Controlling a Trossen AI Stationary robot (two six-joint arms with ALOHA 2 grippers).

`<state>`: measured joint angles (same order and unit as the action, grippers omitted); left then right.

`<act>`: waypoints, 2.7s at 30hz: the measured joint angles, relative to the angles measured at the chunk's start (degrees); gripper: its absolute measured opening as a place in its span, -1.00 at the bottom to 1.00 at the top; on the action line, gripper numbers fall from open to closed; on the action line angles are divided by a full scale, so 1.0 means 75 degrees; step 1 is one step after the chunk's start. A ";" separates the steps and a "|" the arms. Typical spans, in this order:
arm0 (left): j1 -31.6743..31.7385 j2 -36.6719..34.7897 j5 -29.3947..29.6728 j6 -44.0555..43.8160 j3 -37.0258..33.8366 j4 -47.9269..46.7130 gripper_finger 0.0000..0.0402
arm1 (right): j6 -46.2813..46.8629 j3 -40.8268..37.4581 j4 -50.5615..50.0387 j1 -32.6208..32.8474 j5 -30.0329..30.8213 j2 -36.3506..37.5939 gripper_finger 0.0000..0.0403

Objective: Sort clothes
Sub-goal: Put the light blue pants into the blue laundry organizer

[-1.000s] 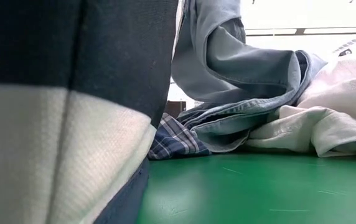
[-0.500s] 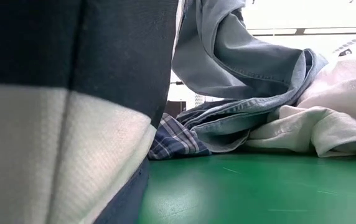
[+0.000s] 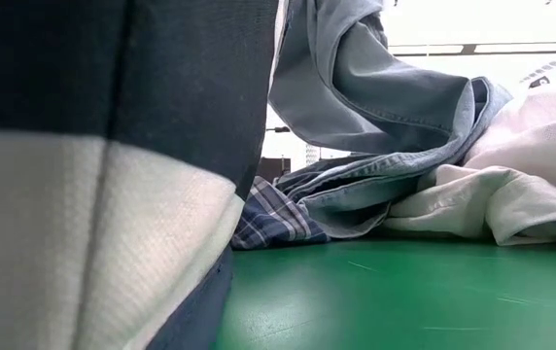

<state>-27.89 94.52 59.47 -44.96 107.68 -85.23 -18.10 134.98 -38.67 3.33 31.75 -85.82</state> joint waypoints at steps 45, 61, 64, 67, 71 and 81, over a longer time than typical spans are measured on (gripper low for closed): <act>0.0753 -0.1782 -0.0203 0.5839 0.2490 0.6098 -0.99 | 0.0383 0.0009 0.0107 0.0003 0.0030 0.1104 -0.96; 0.1410 -0.1091 -0.0179 0.7582 0.3523 1.0095 -1.00 | -0.0392 0.0012 0.2093 0.0017 0.0825 0.0321 -0.96; 0.1818 -0.0877 0.0164 0.7561 0.3543 1.0164 -1.00 | -0.0143 0.0012 0.1833 0.0026 0.0763 0.0009 -0.96; 0.2082 -0.0680 0.0144 0.7640 0.3540 1.0089 -1.00 | 0.0032 0.0006 0.1218 0.0067 0.0558 -0.0241 -0.96; 0.2126 -0.0586 -0.0032 0.8108 0.3537 0.9754 -1.00 | 0.0309 0.0000 0.0276 0.0070 0.0091 -0.0291 -0.96; 0.2159 -0.0579 0.1260 0.6215 0.3537 0.4500 -0.97 | -0.0144 0.0000 -0.0575 -0.0389 0.3083 -0.0181 -0.96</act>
<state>-11.69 90.18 68.92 1.65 134.21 -51.48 -19.18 134.98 -42.99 0.42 54.87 -87.18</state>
